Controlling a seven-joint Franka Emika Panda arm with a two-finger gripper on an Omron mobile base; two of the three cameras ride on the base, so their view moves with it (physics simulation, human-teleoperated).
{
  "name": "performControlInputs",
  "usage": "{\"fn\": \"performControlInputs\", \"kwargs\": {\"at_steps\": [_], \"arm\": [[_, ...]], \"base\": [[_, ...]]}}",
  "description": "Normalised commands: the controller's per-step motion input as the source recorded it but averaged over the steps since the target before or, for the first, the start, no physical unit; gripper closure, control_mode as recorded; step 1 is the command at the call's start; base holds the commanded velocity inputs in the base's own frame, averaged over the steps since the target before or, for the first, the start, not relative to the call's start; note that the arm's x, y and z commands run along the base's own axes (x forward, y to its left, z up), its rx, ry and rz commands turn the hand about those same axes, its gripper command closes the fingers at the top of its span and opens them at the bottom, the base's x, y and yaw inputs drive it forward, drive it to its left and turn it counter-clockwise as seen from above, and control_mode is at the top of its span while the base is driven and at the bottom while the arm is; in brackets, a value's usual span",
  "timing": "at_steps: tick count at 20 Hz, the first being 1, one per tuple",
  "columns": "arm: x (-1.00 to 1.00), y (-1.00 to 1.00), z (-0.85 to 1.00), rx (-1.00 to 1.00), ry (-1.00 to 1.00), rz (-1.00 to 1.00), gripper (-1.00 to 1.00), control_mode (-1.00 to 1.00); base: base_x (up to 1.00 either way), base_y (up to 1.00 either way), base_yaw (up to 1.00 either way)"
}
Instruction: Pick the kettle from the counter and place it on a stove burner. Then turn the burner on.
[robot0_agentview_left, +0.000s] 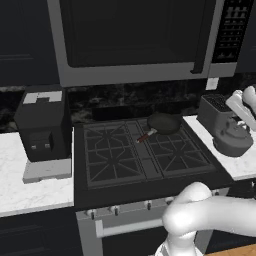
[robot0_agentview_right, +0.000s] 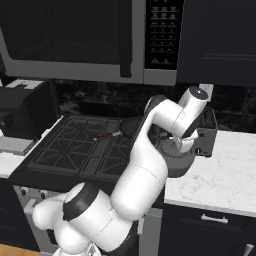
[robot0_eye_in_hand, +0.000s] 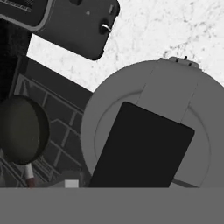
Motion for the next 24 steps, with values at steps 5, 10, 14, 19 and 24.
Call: {"fn": "performControlInputs", "kwargs": {"at_steps": [5, 10, 14, 19, 24], "arm": [[0.02, 1.00, 0.18, -0.03, 0.00, -0.01, 1.00, -1.00], [0.20, 1.00, 0.01, 0.00, 0.06, 0.00, 1.00, -1.00], [0.33, 1.00, 0.00, 0.00, 0.08, 0.00, 1.00, -1.00], [0.21, 0.40, -0.02, -0.02, -0.03, -0.02, 1.00, -1.00], [0.24, 0.00, -0.09, 0.00, -0.02, 0.00, 1.00, -1.00]], "base": [[0.00, 0.00, 0.00], [0.00, 0.00, 0.00], [0.00, 0.00, 0.00], [0.00, 0.00, 0.00], [0.00, 0.00, 0.00]]}}
